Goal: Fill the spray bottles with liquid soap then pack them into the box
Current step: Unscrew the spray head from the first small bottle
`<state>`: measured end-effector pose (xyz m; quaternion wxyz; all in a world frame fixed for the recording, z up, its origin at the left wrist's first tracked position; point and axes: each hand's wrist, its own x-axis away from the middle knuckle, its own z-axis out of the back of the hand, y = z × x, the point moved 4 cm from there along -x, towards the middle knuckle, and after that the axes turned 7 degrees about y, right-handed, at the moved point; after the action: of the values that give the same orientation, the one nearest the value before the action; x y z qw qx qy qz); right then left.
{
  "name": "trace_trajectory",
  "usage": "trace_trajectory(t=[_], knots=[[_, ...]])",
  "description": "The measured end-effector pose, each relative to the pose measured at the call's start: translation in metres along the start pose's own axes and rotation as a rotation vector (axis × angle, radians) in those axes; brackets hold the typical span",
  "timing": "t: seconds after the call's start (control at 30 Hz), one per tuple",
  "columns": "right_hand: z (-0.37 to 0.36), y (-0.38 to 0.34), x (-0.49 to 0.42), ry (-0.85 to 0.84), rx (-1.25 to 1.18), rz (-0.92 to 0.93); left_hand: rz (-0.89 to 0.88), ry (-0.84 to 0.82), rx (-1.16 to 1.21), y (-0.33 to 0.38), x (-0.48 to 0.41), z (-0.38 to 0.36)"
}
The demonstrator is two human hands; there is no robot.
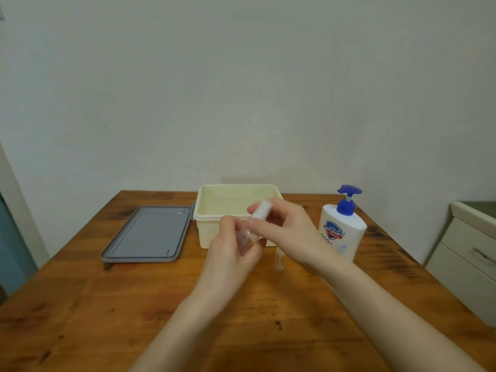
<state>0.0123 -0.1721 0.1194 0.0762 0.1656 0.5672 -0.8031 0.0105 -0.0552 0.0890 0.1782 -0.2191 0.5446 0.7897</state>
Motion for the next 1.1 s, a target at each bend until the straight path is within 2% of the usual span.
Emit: trace_trajectory(t=[0.1, 0.23, 0.33, 0.47, 0.57, 0.63, 0.73, 0.83, 0.9, 0.97, 1.1], knots=[[0.001, 0.000, 0.000, -0.034, -0.107, -0.079, -0.010, 0.013, 0.022, 0.003, 0.000, -0.002], [0.003, -0.003, 0.003, 0.114, -0.083, -0.007, 0.009, 0.031, 0.039, 0.005, -0.001, -0.005], [0.004, -0.007, 0.005, 0.068, -0.145, 0.006, 0.030, 0.038, 0.056, 0.006, -0.002, -0.008], [0.009, -0.011, 0.005, 0.106, -0.012, 0.065, 0.058, 0.044, 0.083, 0.008, -0.001, -0.012], [0.012, -0.007, 0.005, 0.092, -0.150, -0.018, 0.075, 0.054, 0.068, 0.007, -0.002, -0.013], [0.015, -0.003, 0.005, 0.138, -0.136, -0.052, 0.084, 0.050, 0.077, 0.009, -0.002, -0.016], [0.018, -0.005, 0.006, 0.244, -0.068, 0.019, 0.080, 0.049, 0.072, 0.010, -0.001, -0.018], [0.015, -0.011, 0.008, 0.128, -0.139, 0.061, 0.062, 0.075, 0.079, 0.011, -0.003, -0.015], [0.014, -0.013, 0.007, 0.085, -0.034, 0.085, 0.054, 0.091, 0.074, 0.012, -0.003, -0.014], [0.015, -0.012, 0.006, 0.138, 0.060, 0.101, 0.059, 0.088, 0.097, 0.013, -0.002, -0.014], [0.017, -0.018, 0.008, 0.150, 0.009, 0.131, 0.065, 0.082, 0.088, 0.011, 0.000, -0.014]])
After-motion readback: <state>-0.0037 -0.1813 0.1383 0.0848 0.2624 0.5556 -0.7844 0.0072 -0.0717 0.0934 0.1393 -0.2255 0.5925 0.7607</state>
